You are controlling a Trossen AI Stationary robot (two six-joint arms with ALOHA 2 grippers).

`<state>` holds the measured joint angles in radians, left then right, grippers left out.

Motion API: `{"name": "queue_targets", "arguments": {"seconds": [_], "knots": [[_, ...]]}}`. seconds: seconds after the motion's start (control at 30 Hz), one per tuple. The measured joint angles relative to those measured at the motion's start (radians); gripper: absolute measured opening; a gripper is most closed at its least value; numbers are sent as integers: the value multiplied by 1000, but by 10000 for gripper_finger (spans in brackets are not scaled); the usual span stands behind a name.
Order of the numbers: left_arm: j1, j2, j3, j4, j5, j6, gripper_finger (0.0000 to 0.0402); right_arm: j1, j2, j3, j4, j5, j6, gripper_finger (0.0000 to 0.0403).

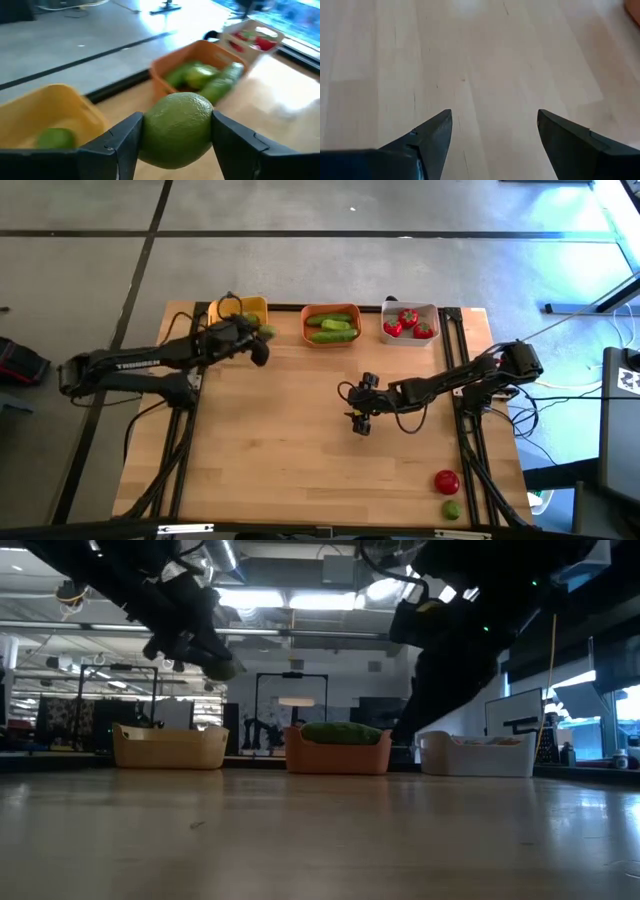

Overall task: Sort produce into baskets
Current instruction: Put the lime into the yellow bin, then put the tomato into the white bin

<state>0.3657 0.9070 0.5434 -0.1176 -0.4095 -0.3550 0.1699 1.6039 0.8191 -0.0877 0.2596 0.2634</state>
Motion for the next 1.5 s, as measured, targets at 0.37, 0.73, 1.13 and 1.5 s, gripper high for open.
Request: {"name": "queue_targets", "arguments": {"seconds": [0.37, 0.73, 1.13, 1.5], "knots": [[278, 30, 0, -36, 0, 57, 209, 0, 1, -2, 20, 8, -6, 282], [466, 191, 0, -22, 0, 81, 209, 0, 1, -2, 28, 10, -7, 282], [531, 312, 0, 2, 0, 79, 211, 0, 1, -2, 28, 13, -9, 282], [532, 320, 0, 2, 0, 69, 272, 0, 1, -2, 29, 18, -10, 282]]}}
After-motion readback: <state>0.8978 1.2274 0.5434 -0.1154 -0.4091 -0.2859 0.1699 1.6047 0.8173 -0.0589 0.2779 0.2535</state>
